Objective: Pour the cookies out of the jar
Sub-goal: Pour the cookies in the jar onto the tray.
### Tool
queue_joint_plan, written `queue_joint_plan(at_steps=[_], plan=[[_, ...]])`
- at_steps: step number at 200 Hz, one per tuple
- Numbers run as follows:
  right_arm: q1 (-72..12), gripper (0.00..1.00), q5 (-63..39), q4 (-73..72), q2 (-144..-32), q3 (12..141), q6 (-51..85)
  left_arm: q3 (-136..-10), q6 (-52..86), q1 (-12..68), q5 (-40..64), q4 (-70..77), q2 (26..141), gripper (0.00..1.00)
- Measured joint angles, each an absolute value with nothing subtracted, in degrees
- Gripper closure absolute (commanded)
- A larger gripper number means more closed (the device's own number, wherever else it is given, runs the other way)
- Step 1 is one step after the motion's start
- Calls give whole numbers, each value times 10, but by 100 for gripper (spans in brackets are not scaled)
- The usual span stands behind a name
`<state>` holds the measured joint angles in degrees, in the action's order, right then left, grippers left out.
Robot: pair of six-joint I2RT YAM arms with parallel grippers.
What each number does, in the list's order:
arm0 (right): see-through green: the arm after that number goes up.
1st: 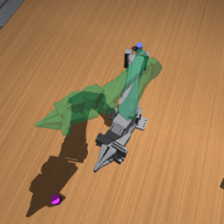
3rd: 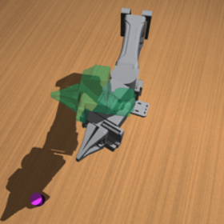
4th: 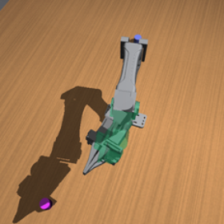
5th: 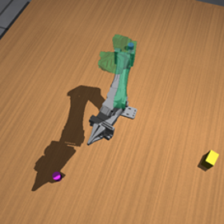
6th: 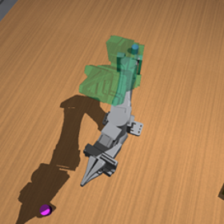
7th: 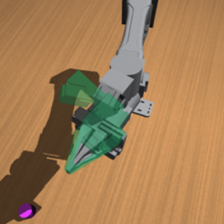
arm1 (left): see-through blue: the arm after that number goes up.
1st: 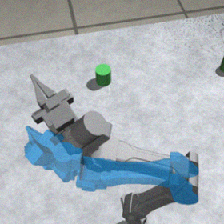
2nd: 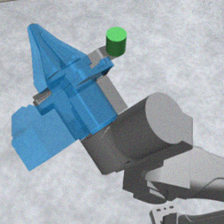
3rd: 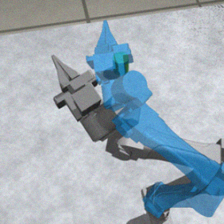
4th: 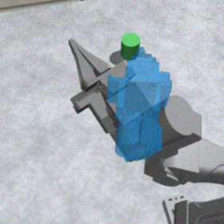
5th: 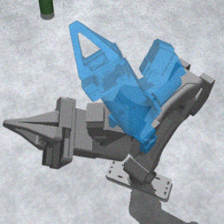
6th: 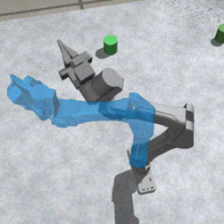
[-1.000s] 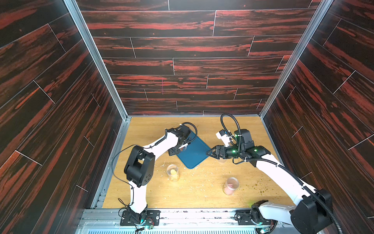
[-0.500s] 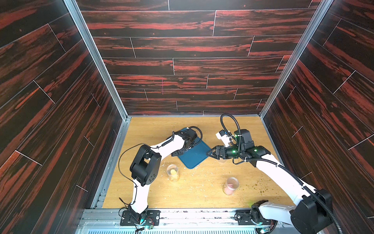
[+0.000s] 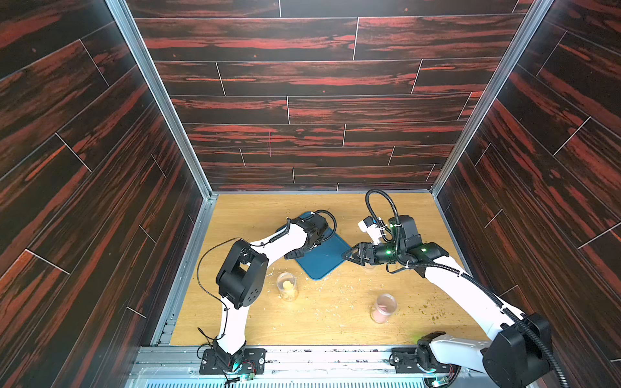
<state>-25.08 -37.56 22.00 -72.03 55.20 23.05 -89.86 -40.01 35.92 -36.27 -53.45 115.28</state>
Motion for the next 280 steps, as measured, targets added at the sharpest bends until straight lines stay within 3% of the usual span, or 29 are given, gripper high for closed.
queue_joint_plan(at_steps=[81, 162, 280], plan=[[-251, 9, -378, 205, -720, 544, 242, -920, -375, 362, -326, -534, 1165, 65], [-251, 9, -380, 204, -721, 546, 242, -912, -364, 361, -307, -540, 1150, 60], [-251, 8, -384, 191, -721, 542, 247, -902, -357, 362, -307, -550, 1154, 61]])
